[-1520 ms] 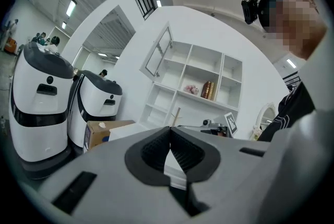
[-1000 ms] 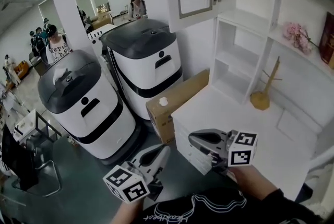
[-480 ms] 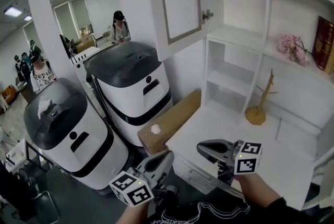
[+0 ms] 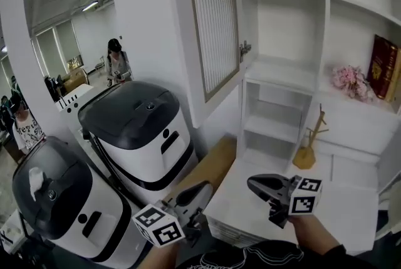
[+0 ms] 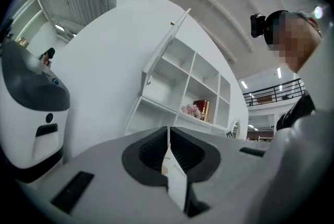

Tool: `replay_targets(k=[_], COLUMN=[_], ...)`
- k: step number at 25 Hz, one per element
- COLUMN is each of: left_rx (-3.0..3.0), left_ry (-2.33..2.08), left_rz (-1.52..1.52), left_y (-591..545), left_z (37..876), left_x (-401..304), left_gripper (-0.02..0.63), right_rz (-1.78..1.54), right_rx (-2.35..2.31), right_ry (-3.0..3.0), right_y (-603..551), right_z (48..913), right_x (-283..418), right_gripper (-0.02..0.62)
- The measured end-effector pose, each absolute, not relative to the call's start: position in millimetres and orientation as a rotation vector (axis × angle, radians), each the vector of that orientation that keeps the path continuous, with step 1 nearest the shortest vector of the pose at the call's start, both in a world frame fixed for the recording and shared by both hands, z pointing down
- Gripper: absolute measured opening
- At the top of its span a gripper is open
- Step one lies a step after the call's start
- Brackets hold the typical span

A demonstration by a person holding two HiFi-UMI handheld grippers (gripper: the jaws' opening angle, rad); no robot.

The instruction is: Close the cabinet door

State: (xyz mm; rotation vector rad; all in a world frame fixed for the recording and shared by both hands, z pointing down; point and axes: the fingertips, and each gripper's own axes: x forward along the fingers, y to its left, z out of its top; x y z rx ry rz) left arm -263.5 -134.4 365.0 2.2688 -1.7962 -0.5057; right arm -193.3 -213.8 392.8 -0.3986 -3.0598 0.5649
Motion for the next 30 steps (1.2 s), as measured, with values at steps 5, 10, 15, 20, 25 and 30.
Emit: replay_targets(k=[5,10,15,20,25,30], left_rx=[2.401,2.567,2.689,2.831,2.958,3.019], left_ry=[-1.72,-1.628,-1.447,-1.282,-1.153,-1.055], left_rz=[-0.595,-0.61,-0.63,-0.686,-0.759,-0.815], left_y=[-141,-151,-162,-168,-181,-195], left_z=[318,275,244,198,141,94], left_x=[-324,-359,-377,-391,-400,-402], left_gripper=[0.006,0.008,0.039,0.066,0.117,0.149], right_rz=[0.51,0.459,0.39,0.339,0.293,0.176], right_rx=[-0.237,-0.062,0.053,0.155,0.22,0.275], right_ry=[-3.095,-3.12,-3.157,-3.147,-3.11,-3.096], right_y=[-230,-246,-246,-242,-238,-242], right_z=[381,374,361,364,369,347], right_x=[-220,-232,-244,-248,-249,-244], right_gripper=[0.006,0.006,0.006,0.006,0.006,0.006])
